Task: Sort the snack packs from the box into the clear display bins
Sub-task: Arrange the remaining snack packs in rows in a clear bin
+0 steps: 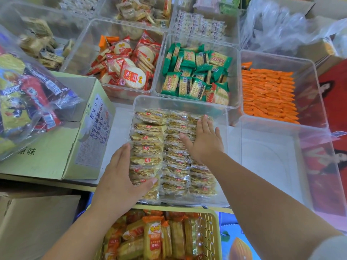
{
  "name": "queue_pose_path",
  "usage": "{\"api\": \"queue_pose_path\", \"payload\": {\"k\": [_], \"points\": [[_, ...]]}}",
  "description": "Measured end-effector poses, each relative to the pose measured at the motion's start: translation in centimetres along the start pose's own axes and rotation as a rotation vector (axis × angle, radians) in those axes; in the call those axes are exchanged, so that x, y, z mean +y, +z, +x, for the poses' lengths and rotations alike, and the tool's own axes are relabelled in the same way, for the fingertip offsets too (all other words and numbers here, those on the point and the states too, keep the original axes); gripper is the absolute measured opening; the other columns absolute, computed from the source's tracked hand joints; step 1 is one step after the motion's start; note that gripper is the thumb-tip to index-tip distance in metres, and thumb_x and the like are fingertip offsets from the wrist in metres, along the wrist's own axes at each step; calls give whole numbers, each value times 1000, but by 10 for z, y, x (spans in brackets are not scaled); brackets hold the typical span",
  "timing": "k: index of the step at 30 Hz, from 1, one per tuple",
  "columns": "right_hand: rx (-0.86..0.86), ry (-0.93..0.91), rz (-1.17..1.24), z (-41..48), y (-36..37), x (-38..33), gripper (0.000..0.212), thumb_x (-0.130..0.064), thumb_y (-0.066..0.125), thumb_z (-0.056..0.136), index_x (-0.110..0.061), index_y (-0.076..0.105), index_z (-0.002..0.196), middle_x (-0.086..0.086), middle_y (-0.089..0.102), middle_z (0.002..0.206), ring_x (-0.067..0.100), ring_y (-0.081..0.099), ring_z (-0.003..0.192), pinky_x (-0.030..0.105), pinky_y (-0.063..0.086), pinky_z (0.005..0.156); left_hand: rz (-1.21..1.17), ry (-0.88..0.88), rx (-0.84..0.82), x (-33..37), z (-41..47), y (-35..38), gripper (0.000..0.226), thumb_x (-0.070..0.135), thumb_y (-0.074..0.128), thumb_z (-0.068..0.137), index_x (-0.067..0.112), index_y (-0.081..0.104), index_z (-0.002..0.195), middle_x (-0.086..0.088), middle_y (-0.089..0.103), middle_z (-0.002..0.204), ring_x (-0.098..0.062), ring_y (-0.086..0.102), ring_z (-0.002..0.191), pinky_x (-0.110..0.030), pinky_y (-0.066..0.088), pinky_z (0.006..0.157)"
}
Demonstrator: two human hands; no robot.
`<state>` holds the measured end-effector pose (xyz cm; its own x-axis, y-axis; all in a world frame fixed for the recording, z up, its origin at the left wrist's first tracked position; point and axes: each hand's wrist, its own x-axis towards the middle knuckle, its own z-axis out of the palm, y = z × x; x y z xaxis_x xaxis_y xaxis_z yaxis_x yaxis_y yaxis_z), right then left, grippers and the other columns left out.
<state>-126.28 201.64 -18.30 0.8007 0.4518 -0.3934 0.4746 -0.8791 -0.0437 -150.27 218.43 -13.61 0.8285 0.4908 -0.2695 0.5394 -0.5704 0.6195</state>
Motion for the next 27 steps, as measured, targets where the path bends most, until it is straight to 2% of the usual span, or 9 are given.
{"api": "queue_pose_path", "payload": {"k": [7, 9, 11, 15, 18, 20, 22, 24, 27], "points": [[-86, -11, -32, 7, -21, 1, 106, -86, 3, 85, -12, 6, 162, 7, -2, 170, 24, 0, 157, 46, 4, 125, 16, -41, -22, 5, -1, -1, 123, 81, 67, 69, 41, -5, 161, 25, 5, 167, -9, 17, 154, -41, 28, 123], [-110, 1, -36, 6, -30, -1, 101, -82, 7, 89, -12, 8, 162, 10, 1, 170, 26, 1, 156, 47, 6, 126, 48, -46, -16, 9, -1, -3, 128, 83, 65, 66, 42, -10, 160, 22, 0, 168, -12, 9, 156, -44, 23, 126], [-51, -13, -25, 0, -37, -11, 90, -75, 12, 95, -15, 16, 161, 13, 10, 169, 30, 8, 155, 49, 12, 125, 131, -9, -4, 14, -2, -7, 133, 93, 54, 59, 42, -20, 158, 19, -15, 169, -10, -6, 156, -44, 11, 127], [189, -274, 299, -14, -55, -50, 74, -70, 21, 97, -23, 41, 151, 4, 41, 154, 26, 40, 141, 46, 40, 110, 398, 185, -23, 27, -3, -9, 140, 104, 35, 55, 32, -30, 156, 4, -35, 166, -17, -28, 154, -50, -7, 126], [61, -416, 585, -3, -77, -85, 65, -67, 29, 100, -25, 52, 144, 3, 52, 147, 23, 48, 134, 38, 40, 106, 477, 165, -46, 28, -8, -5, 141, 105, 32, 54, 31, -38, 151, 2, -45, 160, -22, -32, 153, -54, -8, 127], [-121, -421, 630, 8, -88, -103, 63, -66, 35, 100, -26, 51, 145, 2, 50, 152, 23, 46, 136, 34, 34, 103, 437, 59, -38, 24, -12, -5, 142, 106, 32, 52, 33, -41, 150, 3, -50, 157, -24, -26, 154, -52, -6, 126], [-239, -461, 501, 17, -92, -115, 60, -64, 38, 100, -26, 52, 144, 1, 51, 151, 23, 46, 136, 36, 34, 107, 367, -11, -47, 20, -17, -4, 144, 106, 37, 52, 34, -39, 151, 4, -44, 161, -25, -10, 157, -49, 7, 125], [-272, -499, 382, 23, -90, -122, 50, -57, 42, 102, -26, 58, 137, 2, 58, 143, 23, 51, 130, 33, 37, 104, 325, -41, -76, 16, -21, -3, 143, 105, 40, 54, 34, -37, 152, 2, -30, 168, -27, 5, 158, -48, 19, 124], [-270, -528, 320, 28, -92, -126, 39, -46, 48, 103, -24, 63, 132, 1, 61, 136, 21, 54, 123, 29, 38, 95, 295, -60, -99, 11, -22, -3, 144, 103, 42, 55, 33, -40, 150, 2, -10, 173, -24, 14, 157, -44, 25, 123]]}}
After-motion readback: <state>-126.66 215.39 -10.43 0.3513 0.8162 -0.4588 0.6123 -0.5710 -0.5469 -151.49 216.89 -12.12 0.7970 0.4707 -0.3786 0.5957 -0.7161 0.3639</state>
